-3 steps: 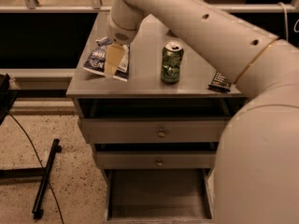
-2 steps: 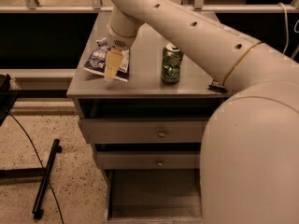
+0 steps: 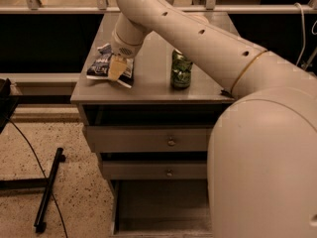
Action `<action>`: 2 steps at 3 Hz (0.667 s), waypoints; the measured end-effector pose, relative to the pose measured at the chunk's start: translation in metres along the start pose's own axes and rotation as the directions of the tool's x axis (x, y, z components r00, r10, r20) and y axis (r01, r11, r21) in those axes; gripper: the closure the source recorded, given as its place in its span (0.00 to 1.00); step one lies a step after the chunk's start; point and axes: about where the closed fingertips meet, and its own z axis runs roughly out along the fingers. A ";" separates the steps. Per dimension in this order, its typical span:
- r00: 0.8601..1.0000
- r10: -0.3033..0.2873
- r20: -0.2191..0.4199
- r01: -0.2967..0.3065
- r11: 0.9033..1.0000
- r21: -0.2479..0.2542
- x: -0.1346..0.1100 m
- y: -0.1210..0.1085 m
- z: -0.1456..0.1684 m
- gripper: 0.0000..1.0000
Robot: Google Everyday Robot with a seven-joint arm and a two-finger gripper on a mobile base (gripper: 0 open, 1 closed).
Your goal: Place blue chip bag into bottom drawer
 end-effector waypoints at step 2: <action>0.995 -0.058 0.077 0.057 0.998 0.008 -0.003 0.019 -0.031 0.88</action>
Offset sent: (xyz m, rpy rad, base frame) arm -0.1261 -0.0535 0.0975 0.2264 -0.1544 0.3005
